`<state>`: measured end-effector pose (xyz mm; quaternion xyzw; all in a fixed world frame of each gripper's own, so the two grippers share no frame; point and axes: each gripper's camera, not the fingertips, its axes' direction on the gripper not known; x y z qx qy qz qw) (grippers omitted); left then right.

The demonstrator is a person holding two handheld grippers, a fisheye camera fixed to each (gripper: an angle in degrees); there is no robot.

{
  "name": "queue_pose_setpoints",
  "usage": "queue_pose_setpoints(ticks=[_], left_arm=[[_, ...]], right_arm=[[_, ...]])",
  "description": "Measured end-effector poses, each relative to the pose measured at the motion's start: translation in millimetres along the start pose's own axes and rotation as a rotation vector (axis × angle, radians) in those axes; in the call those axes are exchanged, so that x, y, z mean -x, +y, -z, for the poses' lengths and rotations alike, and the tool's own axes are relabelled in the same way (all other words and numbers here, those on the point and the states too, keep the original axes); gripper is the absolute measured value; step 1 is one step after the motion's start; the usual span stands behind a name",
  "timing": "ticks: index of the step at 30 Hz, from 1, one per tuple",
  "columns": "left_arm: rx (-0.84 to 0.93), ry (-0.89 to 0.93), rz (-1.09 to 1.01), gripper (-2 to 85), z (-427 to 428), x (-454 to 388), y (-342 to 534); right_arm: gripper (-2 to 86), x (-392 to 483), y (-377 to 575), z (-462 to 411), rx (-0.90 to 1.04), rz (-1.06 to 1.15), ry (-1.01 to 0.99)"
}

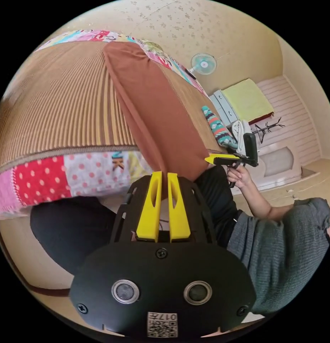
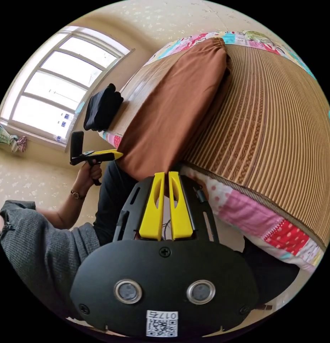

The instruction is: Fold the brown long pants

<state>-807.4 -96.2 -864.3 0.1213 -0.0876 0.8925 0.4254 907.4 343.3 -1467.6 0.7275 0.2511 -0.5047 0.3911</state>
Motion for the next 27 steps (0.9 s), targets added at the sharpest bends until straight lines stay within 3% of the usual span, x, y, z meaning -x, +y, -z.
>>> queue_pose_setpoints(ticks=[3, 6, 8, 10, 16, 22, 27], left_arm=[[0.105, 0.120, -0.004, 4.2, -22, -7, 31], [-0.051, 0.241, 0.064, 6.6, 1, 14, 40], [-0.243, 0.290, 0.125, 7.8, 29, 40, 28], [-0.310, 0.288, 0.129, 9.5, 40, 54, 4], [-0.311, 0.067, 0.209, 14.1, 31, 89, -85], [-0.252, 0.161, 0.242, 9.4, -2, 93, -107], [-0.230, 0.295, 0.329, 3.8, -12, 115, -106]], right_arm=[[3.4, -20, 44, 17, 0.113, -0.019, -0.070], [4.5, -45, 68, 32, 0.163, -0.094, -0.037], [6.4, -60, 68, 51, 0.103, -0.125, -0.032], [9.0, -72, 54, 72, 0.020, -0.132, -0.073], [14.2, -107, -35, 114, -0.184, -0.096, -0.076], [15.7, -153, -105, 110, -0.141, -0.192, -0.156], [5.7, -145, -125, 91, -0.067, -0.199, -0.200]])
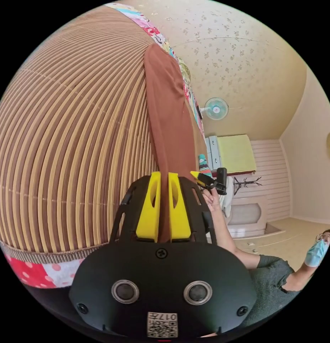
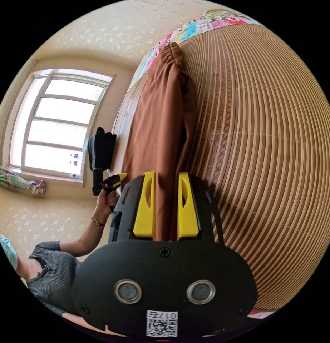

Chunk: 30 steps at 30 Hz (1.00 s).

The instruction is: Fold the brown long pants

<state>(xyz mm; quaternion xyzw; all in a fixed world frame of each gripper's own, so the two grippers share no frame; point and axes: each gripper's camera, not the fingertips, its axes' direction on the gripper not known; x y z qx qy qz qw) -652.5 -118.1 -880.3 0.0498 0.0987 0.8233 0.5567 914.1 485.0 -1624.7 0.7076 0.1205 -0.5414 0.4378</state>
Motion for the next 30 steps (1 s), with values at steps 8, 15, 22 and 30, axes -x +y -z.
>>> queue_pose_setpoints(ticks=[8, 15, 22, 30], left_arm=[[0.021, 0.126, -0.351, 1.2, 70, -106, 53], [-0.187, 0.283, -0.713, 1.2, 163, -261, 109], [-0.406, 0.362, -1.032, 0.9, 241, -415, 162], [-0.486, 0.357, -1.031, 1.1, 254, -483, 123]], right_arm=[[2.8, 58, 57, 91, -0.123, 0.194, -0.250], [2.5, 179, 127, 233, -0.345, 0.501, -0.393], [2.5, 302, 177, 342, -0.515, 0.796, -0.409], [2.1, 387, 190, 401, -0.670, 0.822, -0.305]])
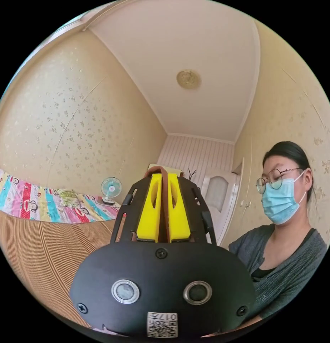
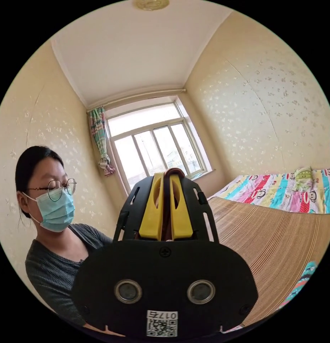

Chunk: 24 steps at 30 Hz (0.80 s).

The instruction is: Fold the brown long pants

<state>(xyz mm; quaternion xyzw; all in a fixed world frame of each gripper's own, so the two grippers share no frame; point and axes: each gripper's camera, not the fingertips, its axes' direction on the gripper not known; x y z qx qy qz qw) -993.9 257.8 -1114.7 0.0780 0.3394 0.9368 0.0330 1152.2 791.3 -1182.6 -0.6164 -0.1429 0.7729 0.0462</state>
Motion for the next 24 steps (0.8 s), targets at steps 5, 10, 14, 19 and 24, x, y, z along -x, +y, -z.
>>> queue_pose_setpoints(ticks=[5, 10, 14, 19, 24], left_arm=[[0.086, -0.168, 0.214, 1.4, -64, 127, 1], [0.216, -0.254, 0.320, 1.8, -111, 223, 25], [0.370, -0.325, 0.244, 2.9, -114, 234, 108], [0.551, -0.313, 0.531, 3.8, -92, 257, 297], [0.641, -0.348, 0.835, 10.0, -54, 236, 439]], right_arm=[[2.0, -99, -11, -37, 0.037, -0.156, 0.152], [2.1, -234, 3, -91, 0.114, -0.323, 0.313], [2.3, -274, 65, -98, 0.141, -0.351, 0.279], [2.7, -278, 234, -103, 0.346, -0.385, 0.366], [4.0, -280, 442, -79, 0.555, -0.699, 0.454]])
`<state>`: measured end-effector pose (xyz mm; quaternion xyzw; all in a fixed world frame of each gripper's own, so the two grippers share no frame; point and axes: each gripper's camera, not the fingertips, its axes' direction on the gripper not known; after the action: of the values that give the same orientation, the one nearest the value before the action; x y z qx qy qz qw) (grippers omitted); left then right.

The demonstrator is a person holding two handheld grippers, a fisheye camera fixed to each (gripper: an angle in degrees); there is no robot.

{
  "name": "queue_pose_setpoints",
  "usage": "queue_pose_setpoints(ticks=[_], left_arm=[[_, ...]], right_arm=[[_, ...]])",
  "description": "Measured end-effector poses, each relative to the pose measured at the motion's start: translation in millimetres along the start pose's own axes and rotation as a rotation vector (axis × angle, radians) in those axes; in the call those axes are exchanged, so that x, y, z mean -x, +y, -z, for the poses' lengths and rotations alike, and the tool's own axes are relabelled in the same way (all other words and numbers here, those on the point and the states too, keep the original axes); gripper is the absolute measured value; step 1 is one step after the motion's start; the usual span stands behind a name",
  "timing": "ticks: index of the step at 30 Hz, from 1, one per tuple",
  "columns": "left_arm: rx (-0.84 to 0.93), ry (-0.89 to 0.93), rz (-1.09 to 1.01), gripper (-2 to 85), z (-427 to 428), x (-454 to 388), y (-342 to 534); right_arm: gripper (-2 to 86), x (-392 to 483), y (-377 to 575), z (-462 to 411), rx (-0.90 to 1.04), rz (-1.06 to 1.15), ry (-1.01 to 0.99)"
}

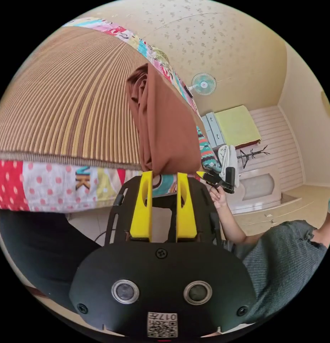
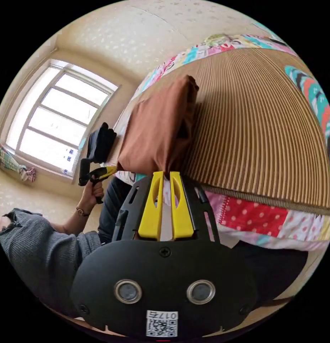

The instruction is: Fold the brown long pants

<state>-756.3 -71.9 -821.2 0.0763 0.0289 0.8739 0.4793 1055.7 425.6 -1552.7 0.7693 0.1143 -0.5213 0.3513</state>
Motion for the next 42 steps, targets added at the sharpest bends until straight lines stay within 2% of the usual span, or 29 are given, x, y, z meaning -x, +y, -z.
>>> queue_pose_setpoints(ticks=[1, 3, 5, 6, 9, 11, 14, 18, 24, 26, 30, 33, 37, 39, 42], left_arm=[[-0.025, 0.024, 0.014, 11.1, 3, 3, 14], [-0.057, 0.035, 0.021, 12.5, 11, 4, 14], [-0.146, 0.022, 0.015, 16.1, 27, 4, -13], [-0.164, 0.026, 0.007, 16.5, 30, 3, -24], [-0.169, 0.023, -0.026, 19.0, 26, 1, -93], [-0.136, -0.048, -0.014, 21.7, 6, -3, -143], [-0.048, -0.060, 0.009, 22.5, -30, -3, -186], [-0.003, -0.100, 0.049, 19.8, -63, -9, -197], [-0.019, 0.015, 0.127, 8.7, -73, 7, -160], [-0.061, 0.061, 0.119, 6.5, -47, -1, -137], [-0.139, -0.072, 0.065, 6.2, 25, -36, -97], [-0.261, -0.171, 0.051, 6.1, 110, -56, -67], [-0.473, -0.371, -0.065, 6.2, 268, -101, -50], [-0.555, -0.443, -0.098, 6.3, 343, -114, -55], [-0.664, -0.633, -0.108, 7.2, 453, -122, -79]], right_arm=[[4.3, -11, 10, 0, -0.010, -0.052, -0.024], [6.7, -54, 33, 16, -0.168, -0.200, -0.303], [9.9, -73, 30, 25, -0.275, -0.226, -0.382], [12.6, -80, 16, 25, -0.273, -0.224, -0.341], [18.1, -78, -42, 3, -0.172, -0.157, -0.231], [19.1, -75, -75, -17, -0.138, -0.123, -0.241], [19.8, -70, -121, -56, -0.056, -0.103, -0.243], [17.2, -63, -145, -111, 0.104, -0.094, -0.203], [10.9, -55, -108, -137, 0.171, -0.098, -0.271], [9.1, -39, -92, -139, 0.165, -0.071, -0.289], [6.8, 38, -66, -162, 0.202, 0.040, -0.338], [6.3, 111, -72, -194, 0.234, 0.141, -0.387], [6.3, 220, -101, -238, 0.238, 0.292, -0.472], [6.4, 304, -130, -267, 0.197, 0.398, -0.545], [6.7, 405, -171, -315, 0.146, 0.433, -0.610]])
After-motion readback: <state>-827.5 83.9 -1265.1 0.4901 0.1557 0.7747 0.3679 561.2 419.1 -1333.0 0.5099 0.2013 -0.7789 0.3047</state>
